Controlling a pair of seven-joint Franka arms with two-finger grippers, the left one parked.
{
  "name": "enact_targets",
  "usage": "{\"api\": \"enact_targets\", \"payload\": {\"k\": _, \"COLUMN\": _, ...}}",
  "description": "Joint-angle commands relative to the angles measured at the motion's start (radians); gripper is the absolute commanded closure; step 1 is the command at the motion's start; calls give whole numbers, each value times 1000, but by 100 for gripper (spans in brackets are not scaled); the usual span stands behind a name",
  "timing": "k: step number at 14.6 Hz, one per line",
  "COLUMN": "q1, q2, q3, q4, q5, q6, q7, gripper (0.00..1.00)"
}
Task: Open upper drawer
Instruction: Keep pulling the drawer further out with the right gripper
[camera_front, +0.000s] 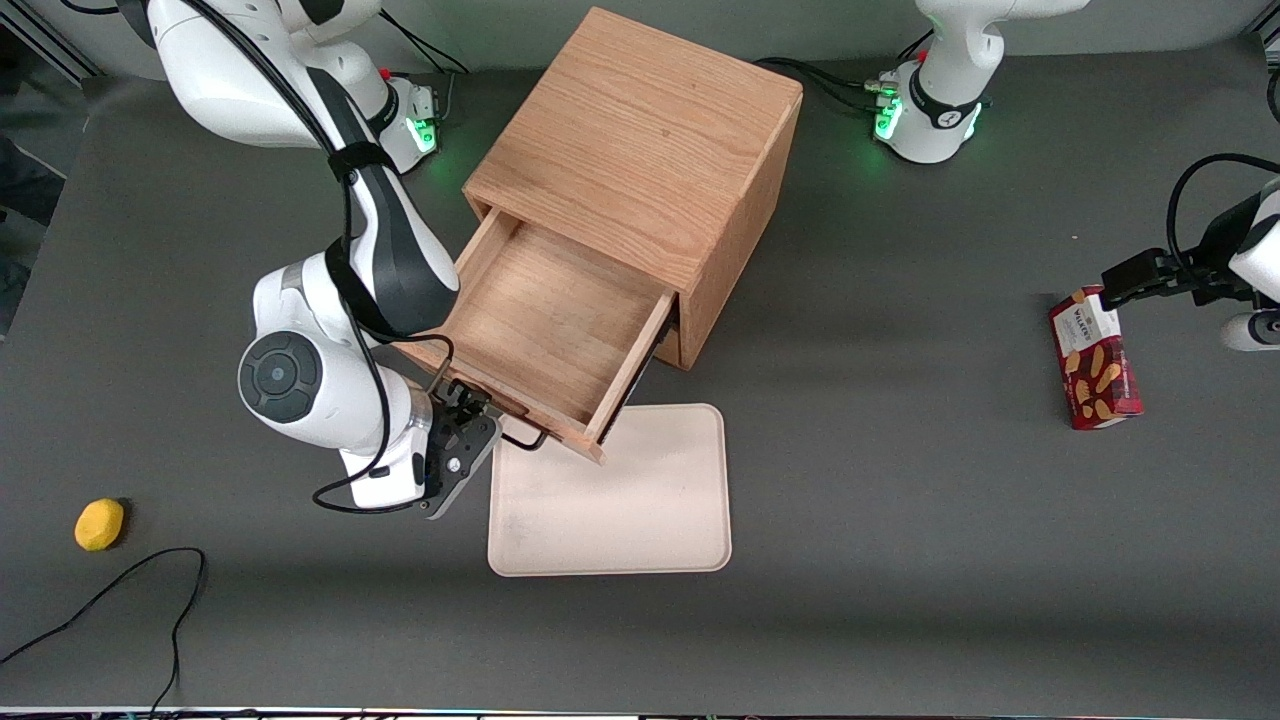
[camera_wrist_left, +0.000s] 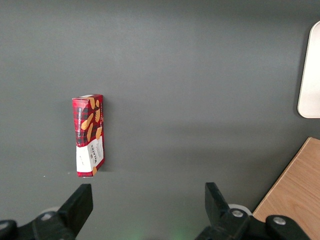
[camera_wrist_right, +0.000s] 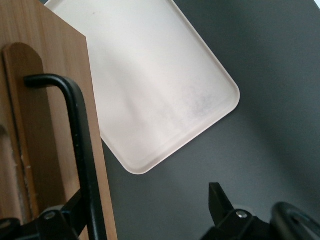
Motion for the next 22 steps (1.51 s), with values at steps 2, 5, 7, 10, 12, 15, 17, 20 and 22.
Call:
{"api": "enact_targets", "payload": {"k": 2, "q1": -13, "q2": 28, "q3": 3, "q4": 52, "q5": -11, "q6": -15, "q7": -6, "gripper": 0}}
{"api": "enact_targets", "payload": {"k": 5, "q1": -16, "q2": 29, "q3": 3, "q4": 61, "q5": -13, "q6": -15, "q7": 7, "gripper": 0}}
{"api": "enact_targets", "payload": {"k": 7, "q1": -28, "q2": 31, "q3": 3, "q4": 61, "q5": -11, "q6": -15, "q7": 9, "gripper": 0}}
{"api": "enact_targets", "payload": {"k": 10, "q1": -33, "q2": 41, "q3": 2, "q4": 70, "q5": -13, "q6": -15, "q7": 30, "gripper": 0}}
{"api": "enact_targets", "payload": {"k": 12, "q1": -36, "q2": 43, "q3": 2, "q4": 73, "q5": -14, "q6": -15, "q7": 43, "gripper": 0}}
{"api": "enact_targets", "payload": {"k": 15, "q1": -36, "q2": 46, "q3": 0, "q4": 78, "q5": -14, "q6": -14, "q7": 43, "gripper": 0}}
{"api": "enact_targets", "payload": {"k": 17, "q1": -38, "q2": 51, "q3": 0, "q4": 88, "q5": -14, "q6": -14, "q7": 43, "gripper": 0}}
{"api": "enact_targets", "payload": {"k": 20, "q1": -50, "q2": 67, "q3": -6, "q4": 108, "q5": -16, "q6": -15, "q7": 41, "gripper": 0}}
{"api": "enact_targets", "payload": {"k": 22, "q1": -51, "q2": 72, "q3": -7, "q4": 115, "q5": -16, "q6": -14, "q7": 41, "gripper": 0}}
